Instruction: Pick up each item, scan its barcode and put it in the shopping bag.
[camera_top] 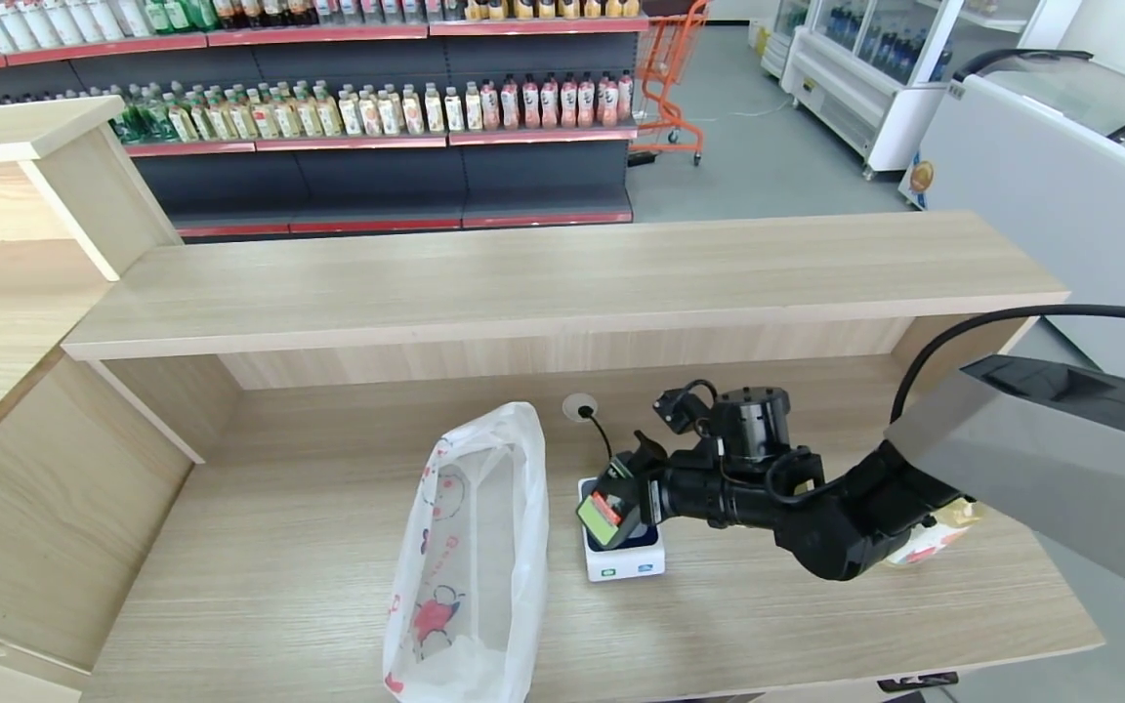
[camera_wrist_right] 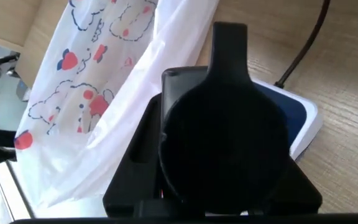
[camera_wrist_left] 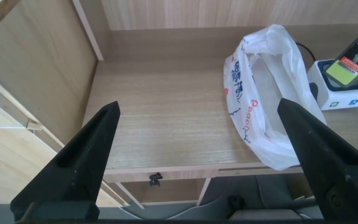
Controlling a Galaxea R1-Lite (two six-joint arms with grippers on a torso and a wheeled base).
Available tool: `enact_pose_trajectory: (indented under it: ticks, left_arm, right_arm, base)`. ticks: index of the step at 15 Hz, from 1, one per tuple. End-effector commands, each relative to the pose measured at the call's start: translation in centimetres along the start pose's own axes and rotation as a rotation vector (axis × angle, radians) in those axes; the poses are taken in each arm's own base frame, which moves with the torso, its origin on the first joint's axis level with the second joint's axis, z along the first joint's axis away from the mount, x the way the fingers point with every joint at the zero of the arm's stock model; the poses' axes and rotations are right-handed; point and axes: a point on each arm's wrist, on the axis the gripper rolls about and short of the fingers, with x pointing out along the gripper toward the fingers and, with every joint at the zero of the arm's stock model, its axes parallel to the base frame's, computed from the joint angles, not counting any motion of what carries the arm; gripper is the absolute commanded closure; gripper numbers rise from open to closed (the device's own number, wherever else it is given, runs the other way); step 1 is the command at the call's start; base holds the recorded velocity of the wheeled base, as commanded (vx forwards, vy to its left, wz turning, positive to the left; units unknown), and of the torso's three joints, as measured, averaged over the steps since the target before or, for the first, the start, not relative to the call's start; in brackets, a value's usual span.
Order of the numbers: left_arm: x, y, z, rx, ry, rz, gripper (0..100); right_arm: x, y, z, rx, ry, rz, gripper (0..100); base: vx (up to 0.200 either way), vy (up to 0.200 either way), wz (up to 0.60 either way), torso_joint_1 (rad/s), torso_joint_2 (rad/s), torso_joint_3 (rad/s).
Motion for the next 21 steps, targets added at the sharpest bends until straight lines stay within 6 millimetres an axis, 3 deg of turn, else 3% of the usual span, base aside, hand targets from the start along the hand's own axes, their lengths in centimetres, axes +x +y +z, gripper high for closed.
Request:
enact_pose_trajectory:
  ticks: [1,4,5,8,9,10,13,14,16,19,21]
  left_arm:
    - [0.0,0.0,0.0,0.0,-0.001,0.0,0]
    - [0.0,0.0,0.0,0.0,-0.001,0.0,0]
    - [0.0,0.0,0.0,0.0,-0.001,0.0,0]
    - [0.0,0.0,0.0,0.0,-0.001,0.0,0]
    - [0.0,0.0,0.0,0.0,-0.001,0.0,0]
    - [0.0,0.0,0.0,0.0,-0.001,0.0,0]
    - [0.0,0.0,0.0,0.0,-0.001,0.0,0]
    - [0.0,0.0,0.0,0.0,-0.001,0.0,0]
    - [0.0,0.0,0.0,0.0,-0.001,0.0,0]
    - [0.0,0.0,0.0,0.0,-0.001,0.0,0]
    - [0.0,0.0,0.0,0.0,-0.001,0.0,0]
  right_arm:
    - [0.5,-0.3,-0.7,0.005,0.022,-0.008,100]
    - [0.1,-0.5,-0.1,0.005,0.003,-0.017,100]
    - [-1.0,-0.6,1.4,0.026,-0.04,-0.032,100]
    - [-7.9,-1.1,6.5,0.117,-0.191,-0.099,100]
    - [-9.3,-1.2,7.0,0.102,-0.204,-0.121,100]
    - [-13.3,-1.3,7.2,0.014,-0.206,-0.189,100]
    - [-18.1,-1.3,3.3,-0.251,-0.088,-0.29,100]
    - [-19.9,-0.9,0.1,-0.382,0.0,-0.315,100]
    - [-20.8,-0.2,-2.7,-0.553,0.034,-0.32,100]
    - [-20.9,0.5,-2.9,-0.582,-0.037,-0.195,100]
    - [-19.8,-0.3,-2.1,-0.69,-0.146,-0.125,100]
  base:
    - [0.0,0.0,0.0,0.0,0.0,0.0]
    - [0.0,0.0,0.0,0.0,0.0,0.0]
    - [0.0,0.0,0.0,0.0,0.0,0.0]
    - [0.0,0.0,0.0,0.0,0.0,0.0]
    - [0.0,0.0,0.0,0.0,0.0,0.0]
    - [0.0,0.0,0.0,0.0,0.0,0.0]
    - [0.0,0.0,0.0,0.0,0.0,0.0]
    - [0.0,0.0,0.0,0.0,0.0,0.0]
    - [0.0,0.0,0.0,0.0,0.0,0.0]
    - [0.0,0.0,0.0,0.0,0.0,0.0]
    - [0.0,0.0,0.0,0.0,0.0,0.0]
